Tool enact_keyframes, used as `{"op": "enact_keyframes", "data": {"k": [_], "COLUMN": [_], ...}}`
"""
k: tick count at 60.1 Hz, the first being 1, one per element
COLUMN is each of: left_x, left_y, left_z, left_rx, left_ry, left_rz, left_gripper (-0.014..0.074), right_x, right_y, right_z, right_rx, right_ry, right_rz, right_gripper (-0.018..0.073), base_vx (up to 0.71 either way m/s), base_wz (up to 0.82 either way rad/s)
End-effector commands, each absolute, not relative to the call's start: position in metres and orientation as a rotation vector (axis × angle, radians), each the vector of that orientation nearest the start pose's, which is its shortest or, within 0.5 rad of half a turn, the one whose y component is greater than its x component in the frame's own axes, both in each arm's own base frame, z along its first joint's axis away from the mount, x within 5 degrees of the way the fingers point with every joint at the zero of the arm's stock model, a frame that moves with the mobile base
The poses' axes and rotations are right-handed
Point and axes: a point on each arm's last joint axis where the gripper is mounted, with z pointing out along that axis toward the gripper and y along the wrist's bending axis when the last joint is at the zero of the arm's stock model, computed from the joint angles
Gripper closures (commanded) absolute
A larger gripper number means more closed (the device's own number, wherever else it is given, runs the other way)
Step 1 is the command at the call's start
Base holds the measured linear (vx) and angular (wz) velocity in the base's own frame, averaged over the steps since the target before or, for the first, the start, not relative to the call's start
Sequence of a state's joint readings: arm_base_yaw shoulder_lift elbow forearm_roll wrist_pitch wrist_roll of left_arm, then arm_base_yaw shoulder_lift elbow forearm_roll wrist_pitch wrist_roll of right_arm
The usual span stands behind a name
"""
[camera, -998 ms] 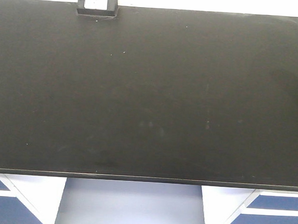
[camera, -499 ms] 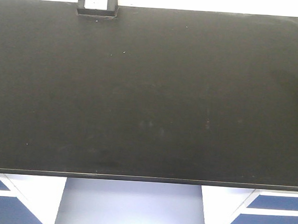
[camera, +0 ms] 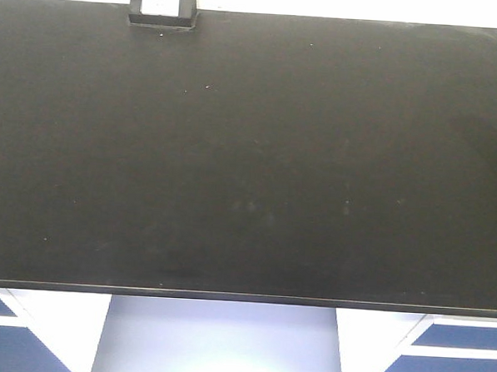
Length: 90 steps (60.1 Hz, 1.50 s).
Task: Grab beaker and place in storage area
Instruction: 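Lower the held beaker onto the bench top with the right gripper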
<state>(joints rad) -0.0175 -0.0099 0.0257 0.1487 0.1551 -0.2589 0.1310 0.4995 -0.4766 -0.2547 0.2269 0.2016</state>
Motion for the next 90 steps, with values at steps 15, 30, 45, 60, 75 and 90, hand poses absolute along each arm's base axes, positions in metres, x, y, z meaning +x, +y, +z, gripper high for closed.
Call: {"op": "enact_keyframes", "data": {"k": [15,30,45,60,75,90], "left_x": [0.056,0.056,0.056,0.056,0.056,0.056], "left_y": [0.000,0.000,0.000,0.000,0.000,0.000], "left_z": [0.192,0.192,0.192,0.192,0.192,0.192], "left_rx": [-0.084,-0.084,-0.084,-0.084,-0.084,-0.084], "left_ry": [1.572,1.572,1.572,1.572,1.572,1.572], "left_rz": [-0.107,-0.107,-0.107,-0.107,-0.107,-0.107], "left_gripper": [0.0605,0.0605,0.0605,0.0605,0.0605,0.0605], "right_x": [0.202,0.257,0.287,0.297,0.299,0.299], "right_y": [0.035,0.049,0.058,0.062,0.060,0.054], "right_z": [0.299,0.244,0.179,0.129,0.102,0.087], "right_rx": [-0.229,-0.239,-0.233,-0.214,-0.297,-0.234], "right_ry": [1.627,1.662,1.698,1.638,1.655,1.712], "right_rz": [0.121,0.225,0.315,0.390,0.281,0.225], "right_gripper": [0.0562,0.0559,0.0559,0.0559,0.0559,0.0554], "base_vx": [0.00,0.00,0.00,0.00,0.00,0.00], "base_wz": [0.00,0.00,0.00,0.00,0.00,0.00]}}
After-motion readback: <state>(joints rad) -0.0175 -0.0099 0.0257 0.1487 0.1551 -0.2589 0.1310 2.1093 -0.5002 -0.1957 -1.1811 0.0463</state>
